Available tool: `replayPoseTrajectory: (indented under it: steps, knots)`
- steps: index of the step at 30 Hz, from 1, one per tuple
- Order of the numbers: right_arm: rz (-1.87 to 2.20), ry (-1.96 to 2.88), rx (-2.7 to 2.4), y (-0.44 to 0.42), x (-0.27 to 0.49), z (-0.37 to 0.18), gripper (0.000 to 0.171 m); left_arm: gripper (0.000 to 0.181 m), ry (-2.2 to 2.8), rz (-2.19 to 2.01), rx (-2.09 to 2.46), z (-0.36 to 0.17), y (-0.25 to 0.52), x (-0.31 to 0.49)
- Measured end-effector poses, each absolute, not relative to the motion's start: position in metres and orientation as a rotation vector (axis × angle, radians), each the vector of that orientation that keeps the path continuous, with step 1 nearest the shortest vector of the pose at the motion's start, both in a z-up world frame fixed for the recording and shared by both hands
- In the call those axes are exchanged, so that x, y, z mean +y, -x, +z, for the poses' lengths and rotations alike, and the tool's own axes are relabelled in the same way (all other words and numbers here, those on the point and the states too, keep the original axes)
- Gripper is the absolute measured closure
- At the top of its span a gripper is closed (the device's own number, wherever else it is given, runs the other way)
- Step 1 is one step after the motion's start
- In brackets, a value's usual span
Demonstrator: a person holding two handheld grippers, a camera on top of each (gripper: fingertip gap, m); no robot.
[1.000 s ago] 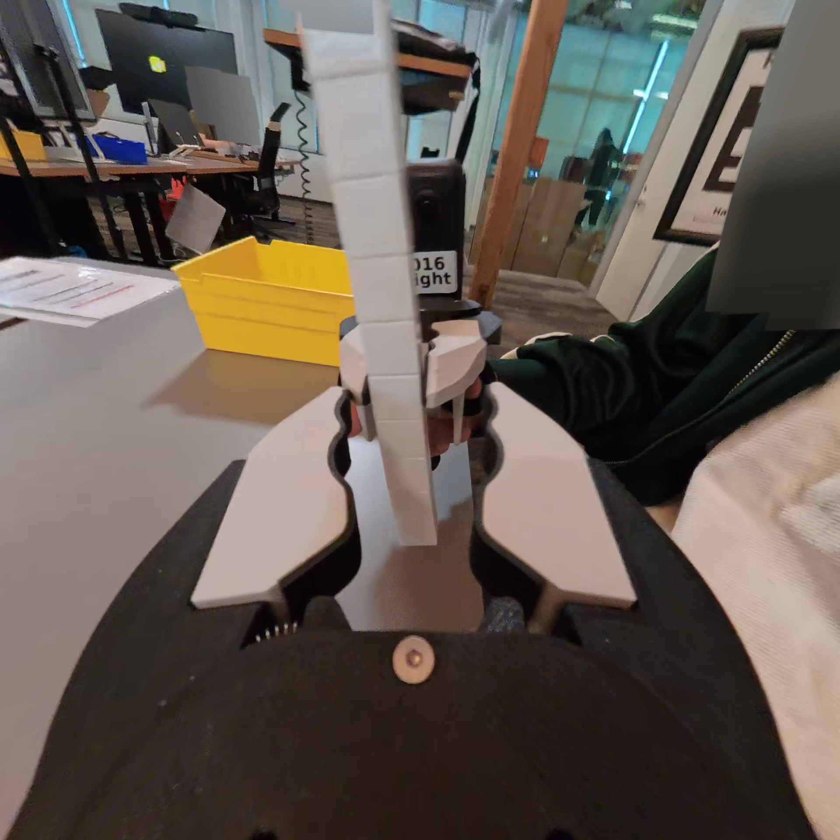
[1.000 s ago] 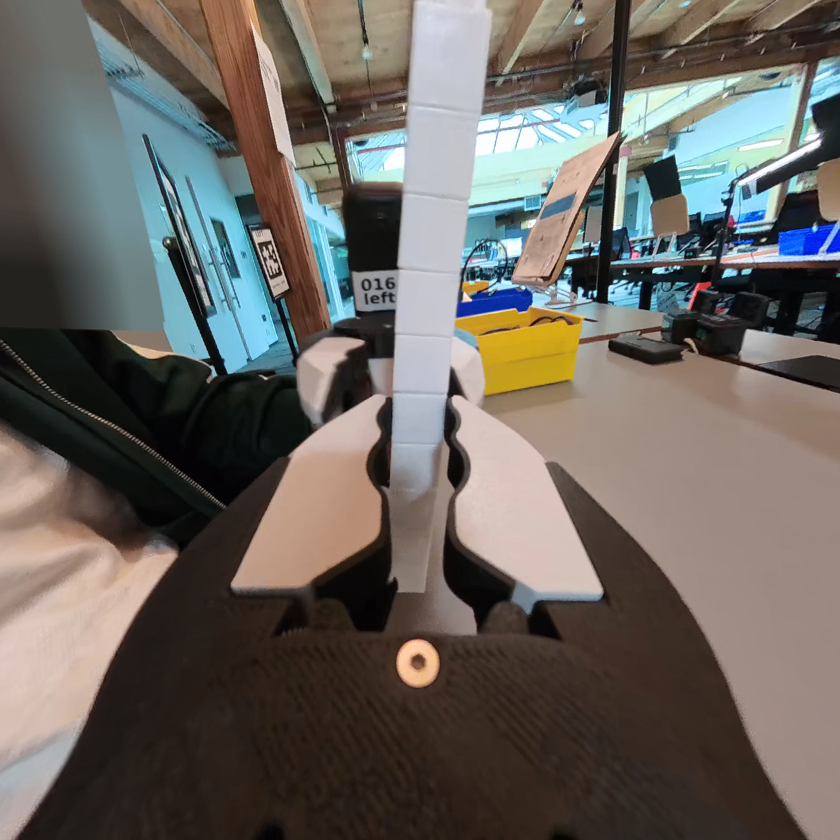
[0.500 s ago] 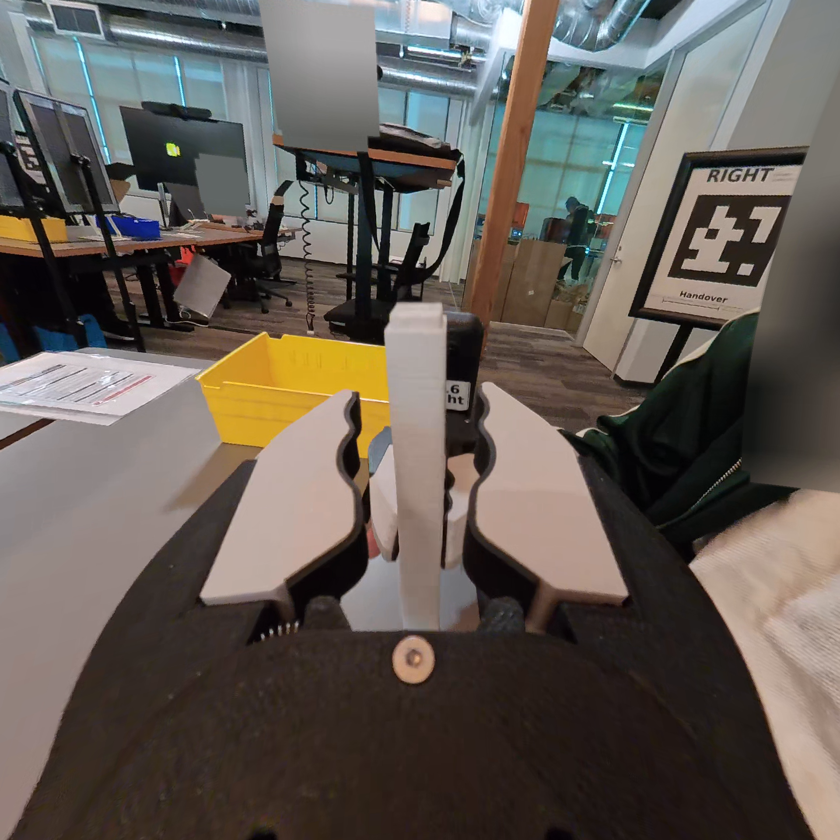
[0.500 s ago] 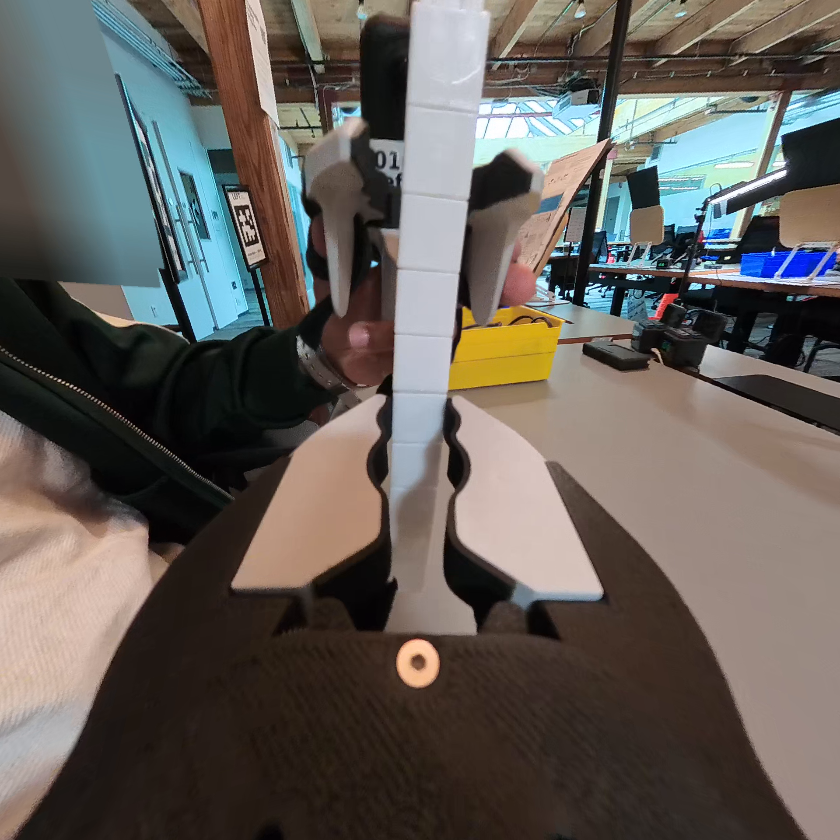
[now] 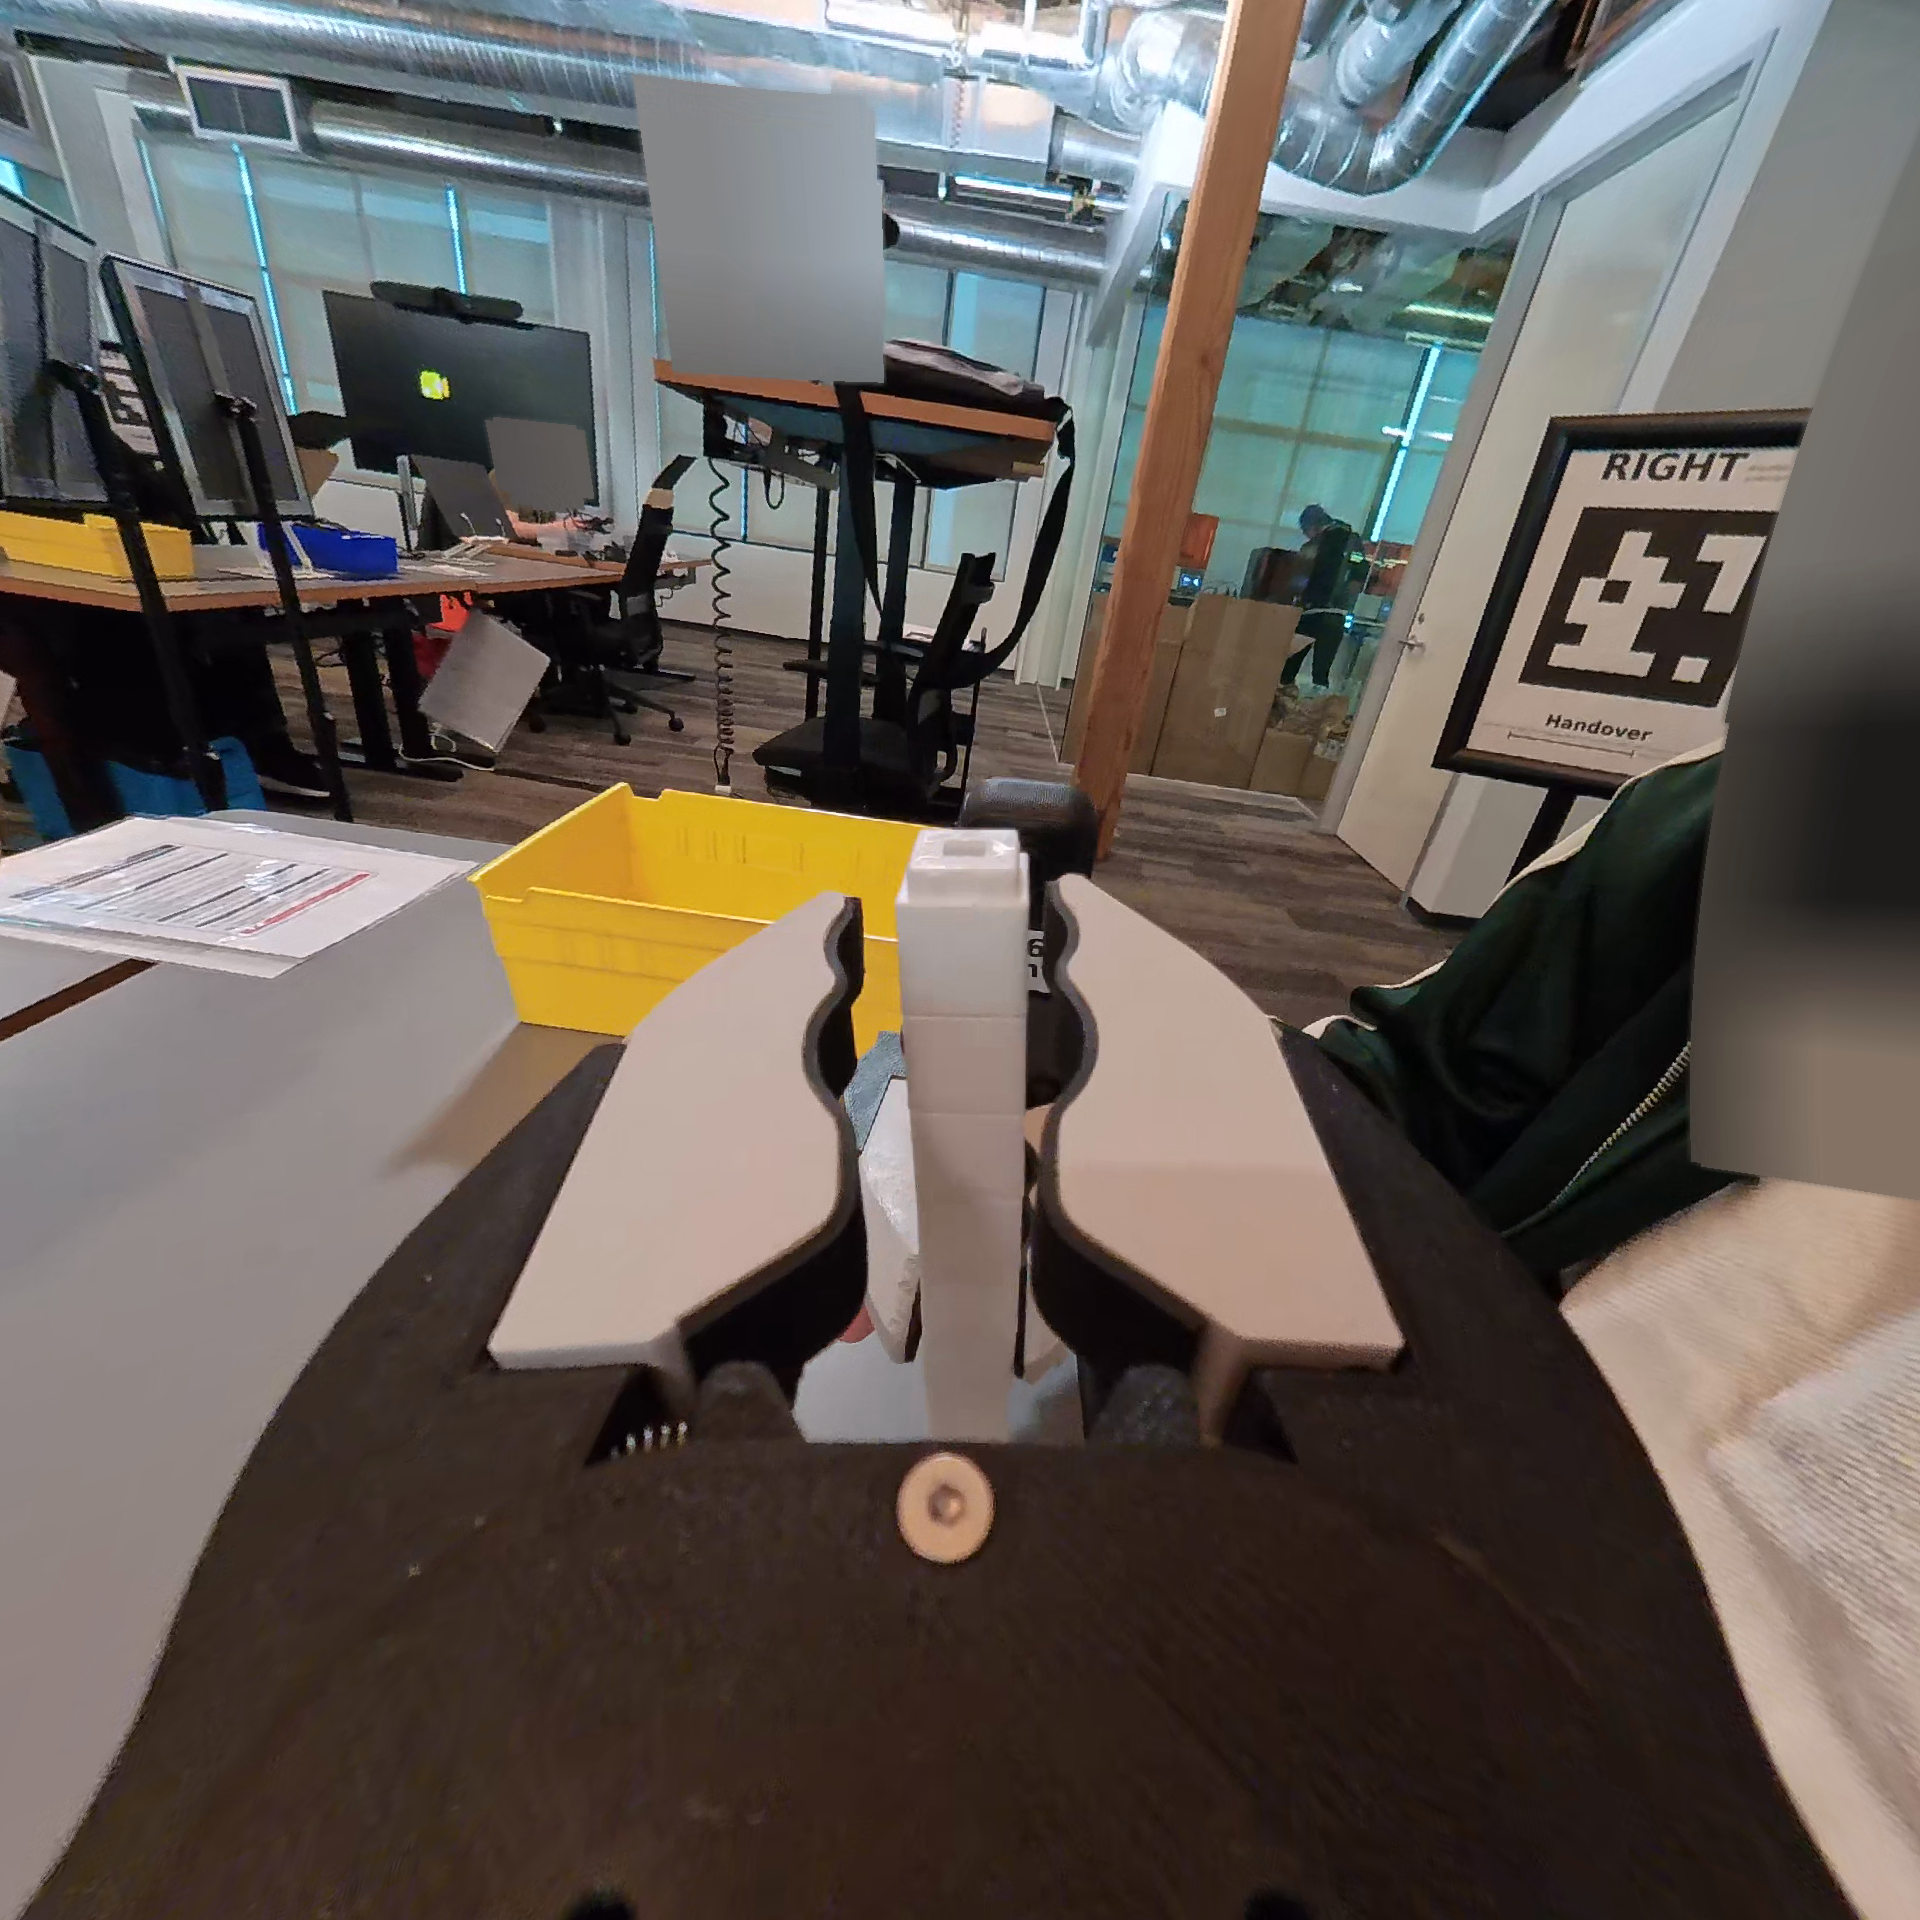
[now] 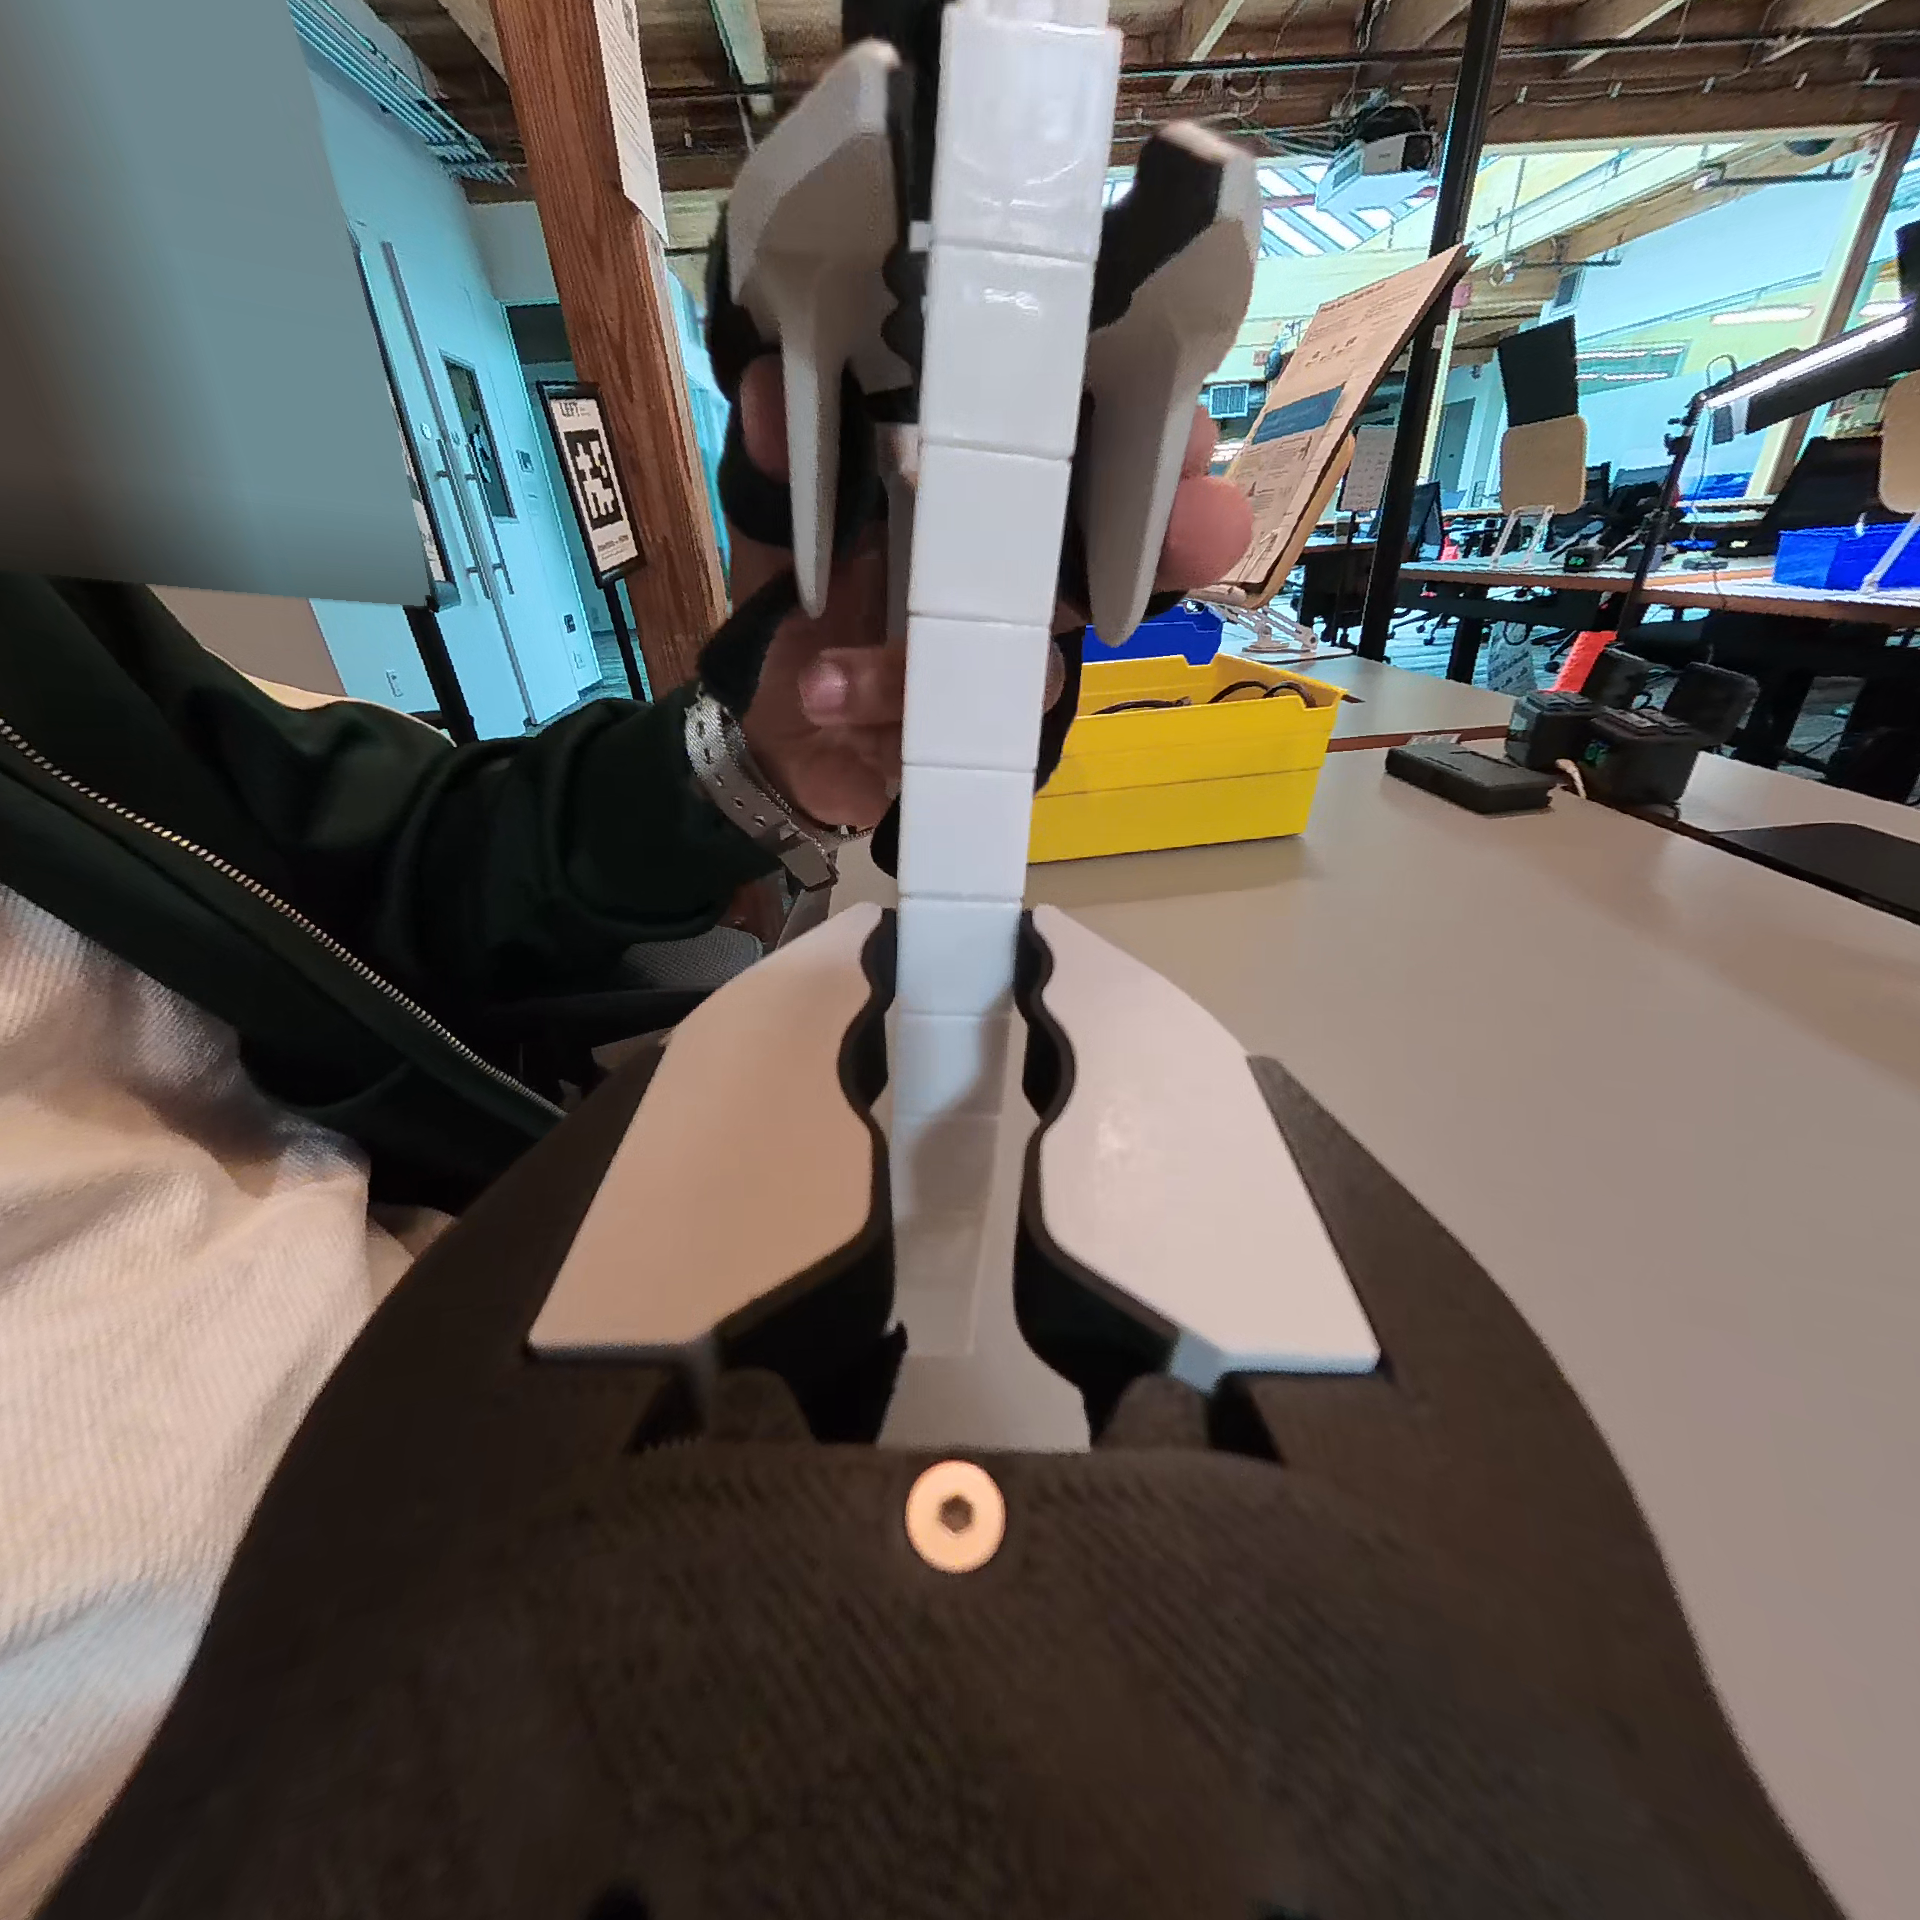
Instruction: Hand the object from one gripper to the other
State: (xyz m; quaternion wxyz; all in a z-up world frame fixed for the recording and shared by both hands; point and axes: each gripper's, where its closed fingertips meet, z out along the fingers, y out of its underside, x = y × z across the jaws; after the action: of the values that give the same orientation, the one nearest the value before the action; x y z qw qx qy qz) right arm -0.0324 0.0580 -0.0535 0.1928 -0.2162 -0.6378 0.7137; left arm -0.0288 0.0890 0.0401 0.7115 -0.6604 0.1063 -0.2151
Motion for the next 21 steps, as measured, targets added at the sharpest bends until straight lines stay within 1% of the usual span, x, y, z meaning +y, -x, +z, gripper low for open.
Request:
replayPoseTrajectory:
  steps: [3,4,9,10,16,21]
  knots:
    - [2.008,0.608,-1.787,0.032,0.058,-0.053,0.149,0.154,1.474,-0.468,0.243,0.038,0.030,0.088]
    - [2.008,0.610,-1.787,0.032,0.058,-0.054,0.149,0.159,1.474,-0.466,0.252,0.038,0.029,0.087]
    - [2.019,0.621,-1.777,0.033,0.059,-0.053,0.148,0.158,1.485,-0.439,0.266,0.038,0.026,0.088]
    - [2.023,0.627,-1.773,0.033,0.060,-0.052,0.146,0.159,1.486,-0.431,0.263,0.039,0.027,0.088]
    - [2.027,0.704,-1.767,0.041,0.065,-0.060,0.119,0.158,1.485,-0.396,0.243,0.041,0.035,0.085]
    - [2.006,0.749,-1.765,0.047,0.072,-0.067,0.107,0.159,1.481,-0.364,0.230,0.048,0.045,0.078]
